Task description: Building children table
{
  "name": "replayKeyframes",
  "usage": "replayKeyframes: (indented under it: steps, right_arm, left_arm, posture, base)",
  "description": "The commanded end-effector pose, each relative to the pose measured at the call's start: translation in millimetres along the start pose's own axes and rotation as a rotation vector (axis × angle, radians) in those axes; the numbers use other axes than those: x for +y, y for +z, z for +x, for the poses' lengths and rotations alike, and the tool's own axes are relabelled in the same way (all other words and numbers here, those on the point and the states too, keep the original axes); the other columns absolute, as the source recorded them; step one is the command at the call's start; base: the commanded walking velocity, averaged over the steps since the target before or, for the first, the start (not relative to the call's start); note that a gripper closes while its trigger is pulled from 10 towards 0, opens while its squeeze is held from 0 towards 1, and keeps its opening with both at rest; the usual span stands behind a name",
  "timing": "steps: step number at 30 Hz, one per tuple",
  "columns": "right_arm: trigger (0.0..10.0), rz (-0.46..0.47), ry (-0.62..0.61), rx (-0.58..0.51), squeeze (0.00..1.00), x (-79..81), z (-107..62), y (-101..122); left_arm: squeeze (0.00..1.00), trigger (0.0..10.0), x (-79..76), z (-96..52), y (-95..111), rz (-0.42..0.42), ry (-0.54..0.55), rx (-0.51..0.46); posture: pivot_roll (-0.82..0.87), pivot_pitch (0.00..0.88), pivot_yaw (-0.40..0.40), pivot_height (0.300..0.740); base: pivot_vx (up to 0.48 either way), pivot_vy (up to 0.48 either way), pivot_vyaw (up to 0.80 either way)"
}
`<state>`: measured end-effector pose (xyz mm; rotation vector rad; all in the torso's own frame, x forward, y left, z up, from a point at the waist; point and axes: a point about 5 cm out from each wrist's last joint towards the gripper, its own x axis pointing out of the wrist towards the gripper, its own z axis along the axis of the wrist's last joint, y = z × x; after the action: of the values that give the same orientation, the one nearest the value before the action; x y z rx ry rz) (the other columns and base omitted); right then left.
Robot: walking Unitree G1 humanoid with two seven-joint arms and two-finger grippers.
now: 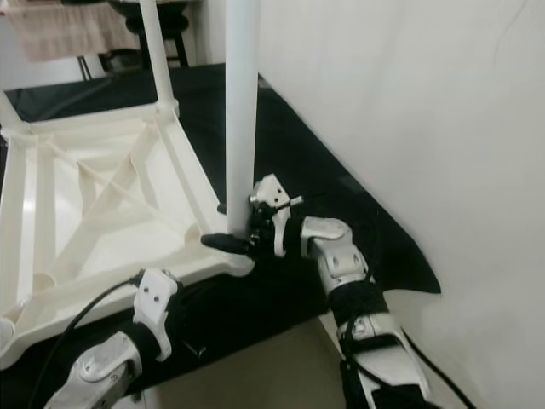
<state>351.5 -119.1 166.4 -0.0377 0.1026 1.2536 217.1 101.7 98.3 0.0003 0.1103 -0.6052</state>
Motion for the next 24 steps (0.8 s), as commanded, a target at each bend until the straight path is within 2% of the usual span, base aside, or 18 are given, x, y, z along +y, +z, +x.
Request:
replayKeyframes:
  steps: [1,11,15,16,17,18,19,20,21,22,24]
  right_arm:
    - [0.0,0.037,-0.006,-0.038,0.00,-5.5,-7.2,1.1]
    - [0.0,0.040,-0.028,-0.035,0.00,-7.0,-22.0,-12.1]
    - [0.0,-0.021,-0.108,-0.007,0.00,-2.2,-23.1,-23.7]
    - [0.0,-0.056,-0.150,0.004,0.00,0.4,-23.0,-28.4]
    - [0.0,-0.039,-0.386,0.058,0.00,3.3,-14.1,-41.3]
    - [0.0,-0.029,-0.608,0.115,0.00,18.6,-5.1,-53.2]
    - [0.0,-0.029,-0.608,0.115,0.00,18.6,-5.1,-53.2]
    - [0.0,-0.020,-0.774,0.152,0.00,29.9,-4.1,-57.9]
    - [0.0,-0.031,-0.825,0.140,0.00,45.9,5.9,-57.9]
    - [0.0,-0.031,-0.825,0.140,0.00,45.9,5.9,-57.9]
    - [0.0,-0.047,-0.785,0.097,0.00,60.2,19.2,-54.9]
  left_arm:
    - [0.00,10.0,-2.1,-1.5,-3.5,0.008,-0.001,0.012]
    - [0.00,10.0,-2.8,-2.7,-3.2,0.012,-0.001,0.015]
    - [0.00,10.0,-3.1,-3.8,-2.6,0.009,-0.001,0.013]
    - [0.00,10.0,-3.3,-4.5,-2.3,0.007,-0.001,0.012]
    - [0.00,10.0,-2.9,-6.7,-2.0,0.003,0.002,0.011]
    - [0.00,10.0,-2.7,-8.7,-1.6,0.001,0.003,0.011]
    - [0.00,10.0,-2.7,-8.7,-1.6,0.001,0.003,0.011]
    - [0.00,10.0,-2.5,-10.1,-1.3,0.000,0.004,0.011]
    - [0.00,10.0,-2.1,-10.7,-1.6,0.000,-0.002,0.015]
    - [0.00,10.0,-2.1,-10.7,-1.6,0.000,-0.002,0.015]
    - [0.00,10.0,-1.8,-10.8,-2.1,-0.001,-0.010,0.021]
  posture:
    - [0.09,0.045,-0.079,0.740]
    - [0.08,0.051,-0.072,0.740]
    - [0.07,0.065,-0.081,0.740]
    - [0.07,0.067,-0.083,0.740]
    - [0.06,0.078,-0.076,0.740]
    - [0.06,0.095,-0.069,0.740]
    - [0.06,0.095,-0.069,0.740]
    - [0.06,0.095,-0.069,0.740]
    - [0.05,0.095,-0.051,0.740]
    - [0.05,0.095,-0.051,0.740]
    - [0.05,0.095,-0.051,0.740]
  base:
    - [0.000,0.000,0.00]
    - [0.000,0.000,0.00]
    - [0.000,0.000,0.00]
    - [0.000,0.000,0.00]
    - [0.000,0.000,0.00]
    - [0.000,0.000,0.00]
    - [0.000,0.000,0.00]
    - [0.000,0.000,0.00]
    - [0.000,0.000,0.00]
    - [0.000,0.000,0.00]
    - [0.000,0.000,0.00]
